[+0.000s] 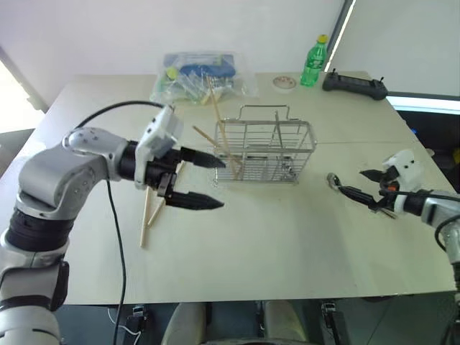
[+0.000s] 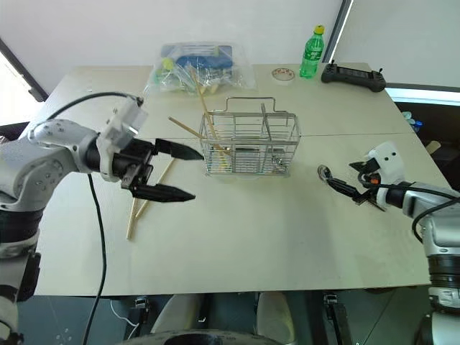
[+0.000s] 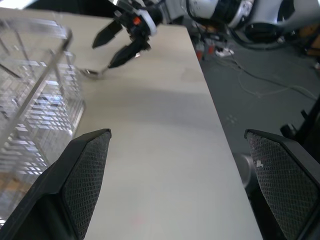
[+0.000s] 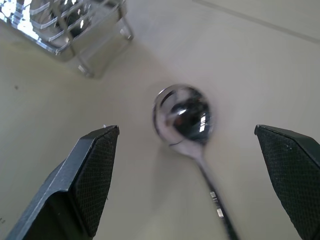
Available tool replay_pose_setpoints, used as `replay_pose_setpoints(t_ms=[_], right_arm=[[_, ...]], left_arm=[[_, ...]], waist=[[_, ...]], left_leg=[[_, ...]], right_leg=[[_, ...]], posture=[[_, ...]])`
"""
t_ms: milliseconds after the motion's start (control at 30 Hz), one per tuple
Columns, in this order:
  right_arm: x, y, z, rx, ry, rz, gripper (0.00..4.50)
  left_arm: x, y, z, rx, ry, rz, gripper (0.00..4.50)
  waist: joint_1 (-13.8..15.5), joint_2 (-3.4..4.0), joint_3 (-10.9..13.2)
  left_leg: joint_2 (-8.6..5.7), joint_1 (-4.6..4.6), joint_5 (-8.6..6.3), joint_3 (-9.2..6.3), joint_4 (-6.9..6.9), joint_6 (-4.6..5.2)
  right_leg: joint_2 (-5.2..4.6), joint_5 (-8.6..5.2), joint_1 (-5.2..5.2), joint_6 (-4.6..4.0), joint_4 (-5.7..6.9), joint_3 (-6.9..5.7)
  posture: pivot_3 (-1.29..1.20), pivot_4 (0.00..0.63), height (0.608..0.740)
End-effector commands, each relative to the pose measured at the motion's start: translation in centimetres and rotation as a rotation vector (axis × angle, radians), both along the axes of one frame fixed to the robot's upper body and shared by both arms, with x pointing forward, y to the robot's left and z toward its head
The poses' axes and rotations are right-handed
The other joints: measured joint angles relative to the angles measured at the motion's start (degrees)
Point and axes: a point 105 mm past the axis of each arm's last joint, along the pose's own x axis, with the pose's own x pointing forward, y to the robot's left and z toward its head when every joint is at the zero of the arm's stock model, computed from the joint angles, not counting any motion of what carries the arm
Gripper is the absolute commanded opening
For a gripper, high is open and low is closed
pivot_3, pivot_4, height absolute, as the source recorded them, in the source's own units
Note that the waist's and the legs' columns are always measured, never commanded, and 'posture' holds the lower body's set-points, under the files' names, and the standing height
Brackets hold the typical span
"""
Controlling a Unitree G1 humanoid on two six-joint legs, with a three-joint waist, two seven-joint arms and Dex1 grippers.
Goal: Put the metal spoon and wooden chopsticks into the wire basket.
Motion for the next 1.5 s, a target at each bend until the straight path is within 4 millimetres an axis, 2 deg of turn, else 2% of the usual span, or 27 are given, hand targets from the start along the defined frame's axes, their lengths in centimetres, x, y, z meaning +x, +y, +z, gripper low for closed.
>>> replay_pose_setpoints(t_ms=[33,267,567,667,900,1167,1233,1367,1400,1500], right_arm=[[0.2,-0.2,0.2,-0.05,-0.025,0.019,4.46],[0.9,-1.2,-0.7,-0.119,-0.023,0.028,4.46],[1.6,-2.0,-2.0,-0.067,0.047,-0.038,4.46],[1.7,-2.0,-2.3,-0.024,0.072,-0.061,3.68],[0.9,-1.8,-3.1,0.003,0.145,-0.054,0.23],[0.0,-1.7,-2.9,-0.016,0.138,-0.03,0.23],[-0.2,-1.5,-2.2,-0.028,0.103,-0.019,0.23],[-1.8,1.5,0.9,0.013,0.008,0.103,0.23],[-2.2,2.6,1.9,0.041,-0.016,0.134,0.23],[-3.7,6.8,6.8,0.181,-0.14,0.237,0.23]], left_arm=[[-0.7,0.0,0.7,0.021,-0.053,-0.041,4.5],[-0.2,-0.2,1.2,0.003,-0.083,-0.022,4.5],[-0.2,-0.3,1.5,-0.014,-0.093,-0.001,4.5],[-0.3,-0.3,1.7,-0.016,-0.096,0.0,4.5],[0.0,-0.4,2.5,-0.041,-0.103,0.019,4.5],[0.3,-0.5,2.6,-0.052,-0.106,0.018,4.5],[0.4,-0.6,2.7,-0.058,-0.111,0.022,4.5],[0.8,-0.7,3.0,-0.074,-0.121,0.034,4.5],[0.9,-0.6,3.2,-0.08,-0.123,0.039,4.5],[1.4,-0.6,3.7,-0.112,-0.13,0.065,4.5]], waist=[[-0.1,0.01,0.0],[-0.3,0.01,0.0],[-0.5,0.01,0.0],[-0.5,0.01,0.0],[-0.3,-0.01,0.0],[-0.2,-0.01,0.0],[-0.2,-0.01,0.0],[-0.1,0.03,0.0],[-0.2,0.06,0.0],[-0.5,0.19,0.1]], left_leg=[[0.0,0.0,0.0,0.01,0.0,0.0],[-0.01,0.02,0.0,0.01,0.02,0.0],[0.0,0.04,0.0,0.01,0.02,0.0],[0.0,0.07,0.0,0.02,0.08,0.0],[0.01,0.12,0.0,0.0,0.23,0.0],[0.01,0.11,-0.01,-0.02,0.22,0.02],[0.01,0.11,-0.01,-0.01,0.23,0.02],[0.01,0.06,-0.02,-0.06,0.22,0.03],[0.01,0.02,-0.02,-0.06,0.22,0.03],[0.05,0.03,-0.02,-0.01,0.24,0.03]], right_leg=[[-0.01,0.0,0.01,0.0,-0.01,0.0],[0.0,0.01,0.01,0.01,0.03,0.0],[0.02,0.04,0.01,0.07,0.05,0.0],[0.02,0.04,0.05,0.04,0.08,0.02],[0.04,0.03,0.13,0.0,0.18,0.02],[0.06,0.03,0.13,0.02,0.17,0.02],[0.06,0.03,0.14,0.02,0.17,0.02],[0.08,0.07,0.11,0.12,0.17,0.01],[0.08,0.09,0.08,0.15,0.17,0.02],[0.07,0.08,0.04,0.11,0.19,0.05]], posture=[[0.0,0.15,0.721],[0.0,0.15,0.721],[0.0,0.15,0.721],[0.0,0.15,0.721],[0.0,0.15,0.721],[0.0,0.15,0.721],[0.0,0.15,0.721],[0.0,0.15,0.721],[0.0,0.15,0.721],[0.0,0.15,0.721]])
